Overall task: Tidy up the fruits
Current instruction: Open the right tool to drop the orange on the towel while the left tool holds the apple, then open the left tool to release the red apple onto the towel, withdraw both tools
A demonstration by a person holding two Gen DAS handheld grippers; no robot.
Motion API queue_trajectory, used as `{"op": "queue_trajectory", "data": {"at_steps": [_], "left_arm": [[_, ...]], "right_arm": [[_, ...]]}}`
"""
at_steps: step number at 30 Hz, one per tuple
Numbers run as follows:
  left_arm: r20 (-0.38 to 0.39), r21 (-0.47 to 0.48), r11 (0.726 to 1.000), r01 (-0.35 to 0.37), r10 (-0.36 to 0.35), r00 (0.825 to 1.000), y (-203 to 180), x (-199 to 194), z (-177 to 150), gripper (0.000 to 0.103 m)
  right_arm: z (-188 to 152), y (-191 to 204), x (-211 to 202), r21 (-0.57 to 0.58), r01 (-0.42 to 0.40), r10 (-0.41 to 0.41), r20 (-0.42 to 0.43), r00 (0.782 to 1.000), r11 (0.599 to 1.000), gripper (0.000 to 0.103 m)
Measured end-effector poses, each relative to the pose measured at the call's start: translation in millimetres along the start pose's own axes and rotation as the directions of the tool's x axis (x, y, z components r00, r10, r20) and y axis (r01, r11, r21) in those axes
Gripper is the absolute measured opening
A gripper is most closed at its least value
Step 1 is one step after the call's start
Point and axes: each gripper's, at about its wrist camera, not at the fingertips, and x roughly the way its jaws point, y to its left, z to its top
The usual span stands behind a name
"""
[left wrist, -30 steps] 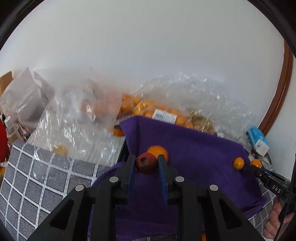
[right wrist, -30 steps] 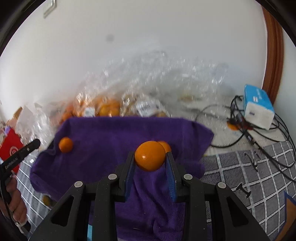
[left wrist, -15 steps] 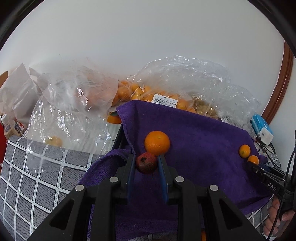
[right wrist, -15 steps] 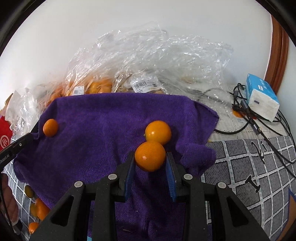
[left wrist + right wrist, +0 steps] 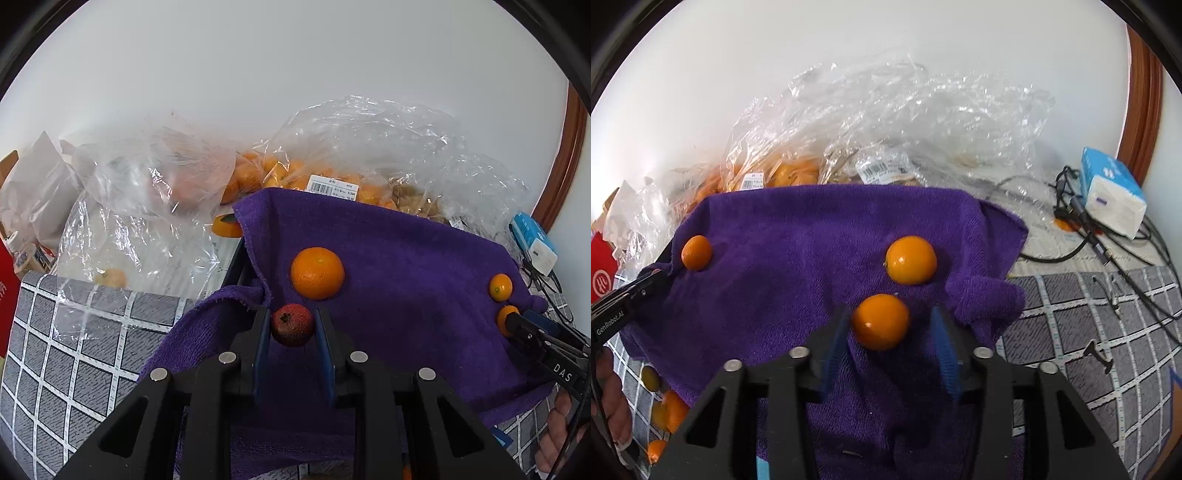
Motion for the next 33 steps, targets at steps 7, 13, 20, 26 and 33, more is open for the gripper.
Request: {"op": "queue_trajectory", "data": {"at_steps": [7, 13, 20, 26, 33], "left_arm": [[0.03, 0.017, 1.0, 0.018, -0.018, 0.999, -5, -9, 1, 0.044], [0.102, -0.005, 0.999, 0.039, -0.038, 0.994, -3, -32, 7, 0.044], [0.175, 0.04, 0.998, 0.052, -0.059, 0.983, -9, -70, 15, 0.044], [0.16, 0.042, 0.996, 0.08, -0.086, 0.983, -8, -101, -6, 0.044], [0.119, 0.02, 0.998, 0.051, -0.053, 0.991, 15, -116, -56, 0.046]], "right_arm": [[6, 5, -19, -0.037, 0.046, -0.044, 0.063, 0.997, 0.998, 0.058], [9, 1, -47, -0.004, 0.044, -0.043, 0.093, 0.995, 0.999, 0.058], [-5, -1, -87, 0.03, 0.061, -0.065, 0.128, 0.99, 0.998, 0.058], [-23, 6, -105, 0.007, 0.03, -0.031, 0.078, 0.996, 1.0, 0.058], [-57, 24, -118, -0.008, -0.016, 0.017, 0.06, 0.998, 1.0, 0.058]]}}
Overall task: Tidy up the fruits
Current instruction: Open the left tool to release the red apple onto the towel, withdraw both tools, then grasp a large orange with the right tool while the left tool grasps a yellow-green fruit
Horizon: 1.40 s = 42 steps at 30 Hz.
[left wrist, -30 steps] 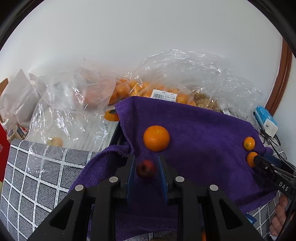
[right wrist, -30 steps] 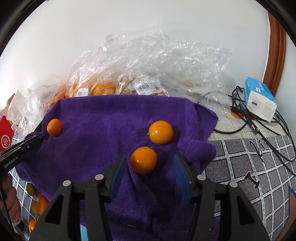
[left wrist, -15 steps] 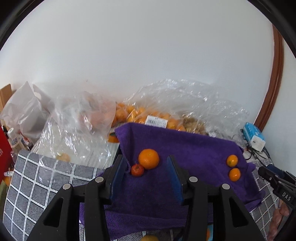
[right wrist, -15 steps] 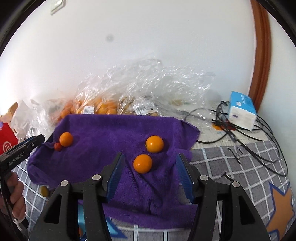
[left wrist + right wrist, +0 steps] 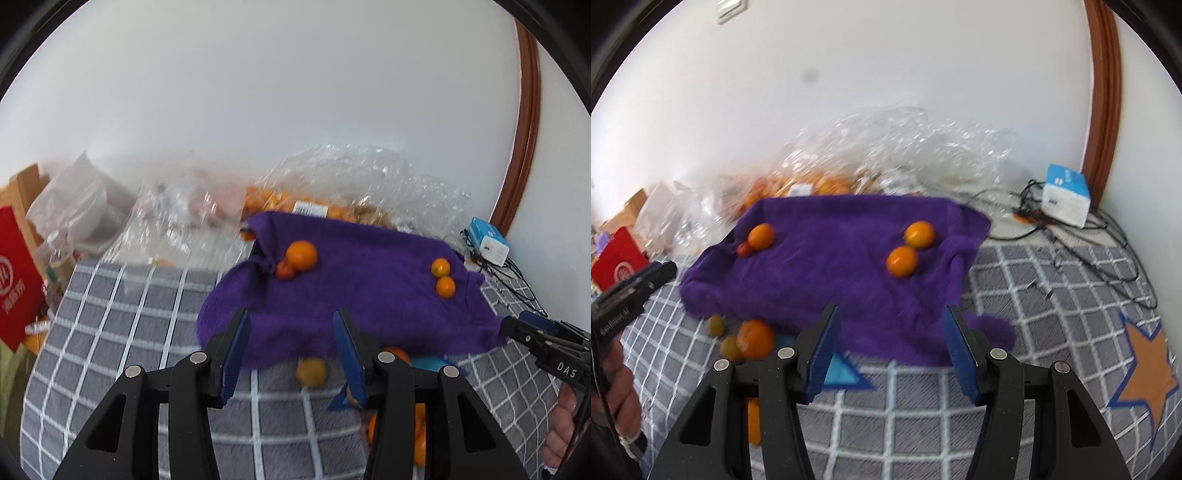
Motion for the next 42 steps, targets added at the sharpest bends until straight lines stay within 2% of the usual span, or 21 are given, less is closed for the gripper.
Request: {"op": "queue_trajectory", "data": {"at_steps": [1, 5, 8, 16, 25, 29, 32, 34, 38, 42], "left_arm": [[-0.012, -0.009, 1.0, -0.01, 0.01, 1.0, 5, -1, -7, 0.049], [-0.054, -0.06, 0.997, -0.052, 0.049, 0.997, 26, -2, -33, 0.049], [-0.081, -0.122, 0.992, -0.043, 0.033, 0.996, 40, -3, -47, 0.049], [-0.129, -0.129, 0.99, -0.05, 0.033, 0.991, 44, 5, -58, 0.049], [-0.118, -0.156, 0.985, -0.069, 0.051, 0.992, 48, 2, -61, 0.049], [-0.127, -0.165, 0.983, -0.082, 0.061, 0.99, 50, 4, -61, 0.049], [-0.137, -0.166, 0.983, -0.083, 0.061, 0.989, 49, 8, -62, 0.049], [-0.133, -0.163, 0.984, -0.078, 0.056, 0.99, 48, 7, -62, 0.049], [-0.123, -0.135, 0.988, -0.071, 0.054, 0.991, 42, 4, -63, 0.049], [-0.151, -0.117, 0.99, -0.084, 0.066, 0.986, 38, 9, -63, 0.049]], "right_arm": [[-4, 3, -1, -0.008, -0.002, 0.002, -0.001, 1.0, 1.0, 0.058], [-22, 16, -3, -0.041, -0.024, 0.023, -0.031, 0.999, 0.999, 0.057], [-36, 24, -4, -0.062, -0.038, 0.035, -0.048, 0.998, 0.997, 0.049], [-62, 50, -6, -0.087, -0.095, 0.088, -0.081, 0.993, 0.992, 0.047], [-72, 86, -2, -0.109, -0.175, 0.164, -0.103, 0.981, 0.978, 0.047], [-75, 91, 14, -0.127, -0.158, 0.142, -0.133, 0.981, 0.979, 0.045], [-78, 93, 24, -0.129, -0.171, 0.148, -0.169, 0.974, 0.977, 0.033], [-80, 94, 20, -0.155, -0.145, 0.123, -0.14, 0.982, 0.977, 0.033], [-79, 75, 8, -0.13, -0.134, 0.12, -0.111, 0.987, 0.982, 0.033], [-68, 39, 0, -0.125, -0.022, 0.014, -0.067, 0.998, 0.992, 0.033]]}}
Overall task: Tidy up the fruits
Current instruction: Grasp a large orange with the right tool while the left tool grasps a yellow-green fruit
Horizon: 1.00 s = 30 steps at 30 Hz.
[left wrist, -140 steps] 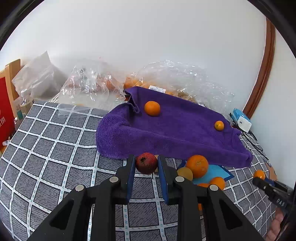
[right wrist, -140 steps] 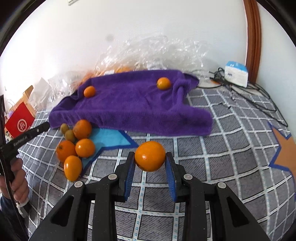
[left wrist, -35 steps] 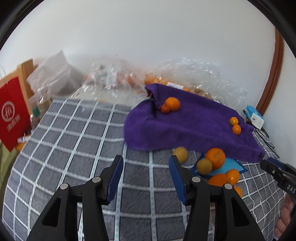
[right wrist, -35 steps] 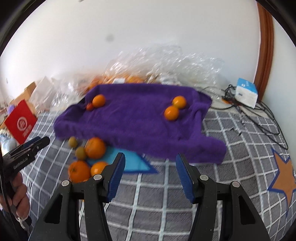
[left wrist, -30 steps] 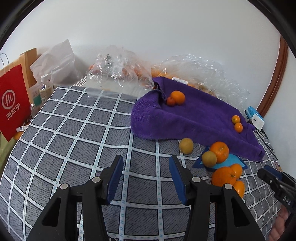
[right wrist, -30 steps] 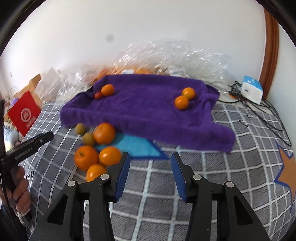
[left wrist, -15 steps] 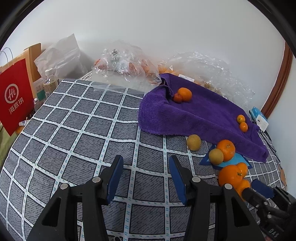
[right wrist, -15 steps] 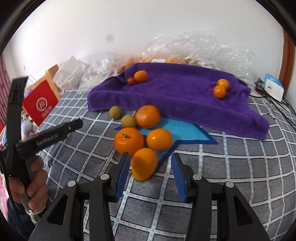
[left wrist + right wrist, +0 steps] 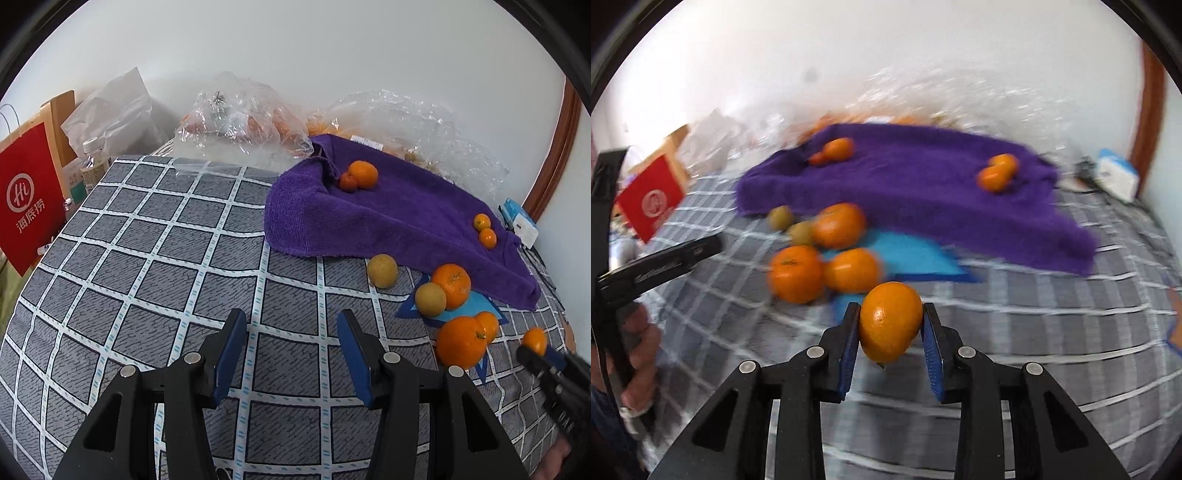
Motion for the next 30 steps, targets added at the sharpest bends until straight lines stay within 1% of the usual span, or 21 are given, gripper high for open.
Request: {"op": "queue_trajectory", "data": {"at_steps": [3, 6, 8, 11, 12, 16, 18, 22, 23, 25, 26, 27, 28, 30], "left_arm": [[-0.013, 0.011, 1.0, 0.002, -0.002, 1.0, -2, 2, -1, 0.049], [-0.024, 0.017, 1.0, -0.007, 0.007, 1.0, -4, 3, -1, 0.049], [-0.039, 0.021, 1.0, -0.015, 0.015, 0.999, -5, 6, -1, 0.049], [-0.041, 0.026, 1.0, -0.018, 0.019, 0.999, -5, 6, 0, 0.049], [-0.042, 0.027, 0.999, -0.018, 0.019, 0.999, -6, 6, -1, 0.05], [-0.049, 0.044, 0.999, -0.004, 0.006, 0.999, -7, 8, 0, 0.057], [-0.05, 0.043, 0.999, -0.002, 0.004, 0.999, -7, 8, 0, 0.057], [-0.051, 0.016, 0.999, 0.031, -0.03, 0.998, -1, 7, 2, 0.057], [-0.061, 0.014, 1.0, 0.026, -0.025, 0.998, -2, 8, 3, 0.057], [-0.087, 0.015, 1.0, 0.024, -0.023, 0.996, -5, 8, 8, 0.052], [-0.098, 0.008, 0.998, 0.062, -0.061, 0.993, -9, 9, 13, 0.051], [-0.101, 0.004, 0.997, 0.083, -0.082, 0.992, -13, 9, 16, 0.051], [-0.101, 0.01, 0.996, 0.091, -0.09, 0.991, -17, 11, 19, 0.051], [-0.094, 0.068, 0.995, 0.077, -0.071, 0.993, -34, 17, 26, 0.05]], "right_arm": [[2, -26, 6, 0.018, 0.056, -0.056, -0.015, 0.998, 0.998, 0.033], [-3, -44, 15, 0.034, 0.08, -0.079, -0.04, 0.996, 0.996, 0.033], [-6, -51, 20, 0.057, 0.078, -0.074, -0.057, 0.996, 0.995, 0.032], [-5, -57, 18, 0.086, 0.049, -0.046, -0.044, 0.998, 0.995, 0.032], [-6, -57, 20, 0.088, 0.049, -0.044, -0.052, 0.998, 0.995, 0.032], [-6, -57, 20, 0.097, 0.045, -0.041, -0.043, 0.998, 0.994, 0.033], [-8, -59, 18, 0.112, 0.034, -0.03, -0.038, 0.999, 0.993, 0.033], [-9, -62, 18, 0.127, 0.026, -0.021, -0.037, 0.999, 0.992, 0.033], [-9, -62, 19, 0.127, 0.025, -0.021, -0.037, 0.999, 0.992, 0.033], [-9, -62, 19, 0.124, 0.029, -0.024, -0.039, 0.999, 0.992, 0.033], [-9, -62, 19, 0.122, 0.031, -0.027, -0.039, 0.999, 0.992, 0.033], [-9, -61, 19, 0.121, 0.032, -0.027, -0.039, 0.999, 0.992, 0.033], [-9, -61, 18, 0.121, 0.032, -0.028, -0.039, 0.999, 0.992, 0.033], [-9, -62, 18, 0.126, 0.03, -0.025, -0.038, 0.999, 0.992, 0.033]]}}
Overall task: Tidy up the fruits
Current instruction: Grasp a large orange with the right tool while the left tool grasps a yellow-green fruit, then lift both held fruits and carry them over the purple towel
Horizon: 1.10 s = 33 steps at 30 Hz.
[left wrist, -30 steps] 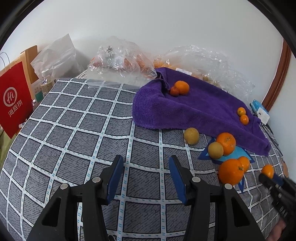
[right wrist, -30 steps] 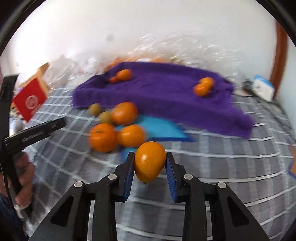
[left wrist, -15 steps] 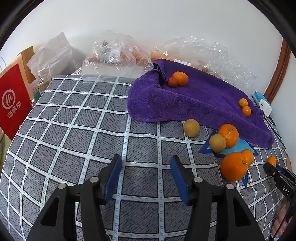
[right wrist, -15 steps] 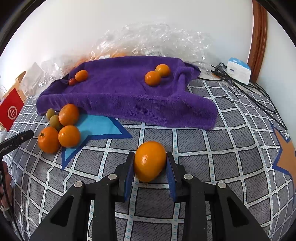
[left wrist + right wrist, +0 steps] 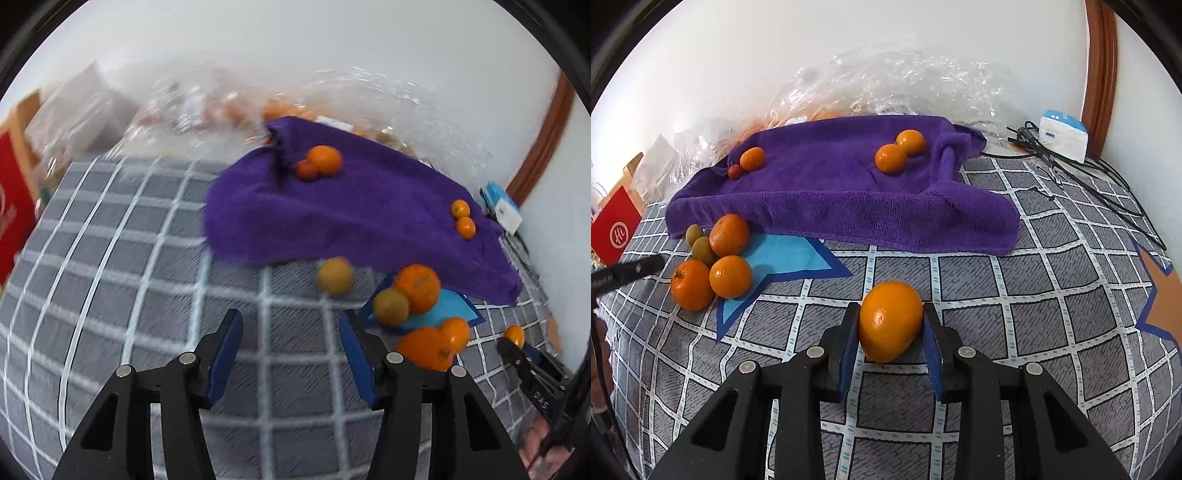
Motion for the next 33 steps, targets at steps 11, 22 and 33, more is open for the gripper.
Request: {"op": "queue_trajectory", "data": {"at_steps": [11, 22, 33], "left_arm": [[0.044, 0.042, 0.999, -0.011, 0.009, 0.999, -25, 31, 12, 0.024], [0.173, -0.016, 0.994, 0.111, -0.106, 0.979, -11, 4, 3, 0.024], [0.209, -0.002, 0.994, 0.113, -0.11, 0.972, -18, -6, 1, 0.024]], "right_arm": [[0, -3, 1, 0.013, -0.03, 0.03, -0.002, 1.0, 0.999, 0.033], [-1, -8, 0, 0.031, -0.075, 0.074, 0.006, 0.997, 0.997, 0.033], [0, -8, -2, 0.036, -0.088, 0.088, 0.013, 0.996, 0.995, 0.033]]}}
